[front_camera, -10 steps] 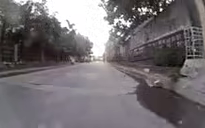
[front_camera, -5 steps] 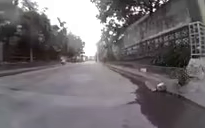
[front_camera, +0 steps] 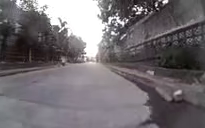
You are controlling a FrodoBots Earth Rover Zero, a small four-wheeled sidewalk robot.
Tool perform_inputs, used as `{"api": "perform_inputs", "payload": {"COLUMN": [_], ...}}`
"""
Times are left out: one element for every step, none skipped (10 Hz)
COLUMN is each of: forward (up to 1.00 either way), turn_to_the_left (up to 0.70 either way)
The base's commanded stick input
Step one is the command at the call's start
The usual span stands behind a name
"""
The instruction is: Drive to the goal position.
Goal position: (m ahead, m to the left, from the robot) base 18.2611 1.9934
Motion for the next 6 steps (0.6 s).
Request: {"api": "perform_inputs", "payload": {"forward": [1.0,1.0,1.0,1.0,1.0,1.0], "turn_to_the_left": [0.0,0.0,0.0,0.0,0.0,0.0]}}
